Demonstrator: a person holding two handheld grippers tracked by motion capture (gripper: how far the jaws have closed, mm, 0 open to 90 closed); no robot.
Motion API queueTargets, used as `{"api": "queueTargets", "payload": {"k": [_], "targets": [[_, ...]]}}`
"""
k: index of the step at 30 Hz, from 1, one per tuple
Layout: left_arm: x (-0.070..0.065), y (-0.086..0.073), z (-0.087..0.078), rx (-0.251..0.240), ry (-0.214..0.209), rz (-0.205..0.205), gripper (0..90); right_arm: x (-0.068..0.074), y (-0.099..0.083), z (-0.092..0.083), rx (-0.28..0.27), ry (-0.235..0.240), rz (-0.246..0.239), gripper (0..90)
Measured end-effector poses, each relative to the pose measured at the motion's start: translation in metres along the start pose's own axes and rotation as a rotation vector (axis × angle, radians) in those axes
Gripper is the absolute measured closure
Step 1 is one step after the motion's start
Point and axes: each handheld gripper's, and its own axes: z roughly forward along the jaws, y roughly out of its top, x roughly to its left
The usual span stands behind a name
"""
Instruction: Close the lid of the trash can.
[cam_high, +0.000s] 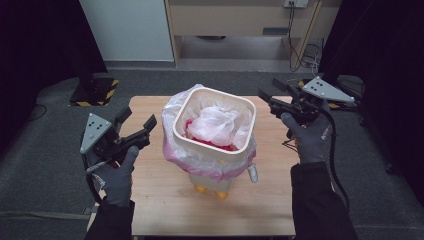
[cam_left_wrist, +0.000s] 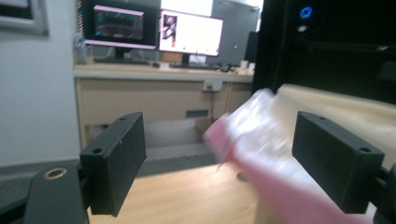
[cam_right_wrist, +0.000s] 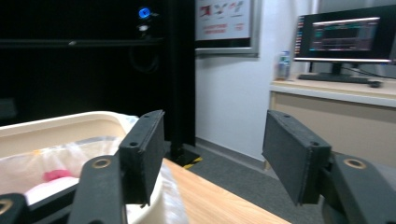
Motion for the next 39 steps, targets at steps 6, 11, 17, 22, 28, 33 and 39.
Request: {"api": "queueTargets", "payload": {"k": [6,11,17,22,28,33,39], "targets": [[0.023,-0.043,-0.005,0.096,0.044,-0.013,16.8,-0.012,-0.028,-0.025,-0.004,-0.052,0.046,33.4],[0.033,-0.085,-0.005,0.225,0.067,0.018,16.8,-0.02,-0.063,-0.044,0.027,-0.072,0.092,31.4],[0.035,-0.139,-0.008,0.369,0.07,0.008,16.8,-0.014,-0.121,-0.064,0.115,-0.085,0.126,30.6],[0.033,-0.164,-0.006,0.452,0.059,0.017,16.9,-0.008,-0.16,-0.071,0.197,-0.091,0.125,30.9],[0.034,-0.182,0.001,0.542,0.075,0.105,16.7,-0.006,-0.193,-0.072,0.32,-0.14,0.076,31.9],[0.037,-0.196,0.007,0.649,0.064,0.133,16.4,-0.01,-0.221,-0.075,0.466,-0.194,0.021,32.0],[0.049,-0.207,0.011,0.729,0.092,0.11,14.8,-0.018,-0.236,-0.077,0.578,-0.257,0.01,31.9]]}}
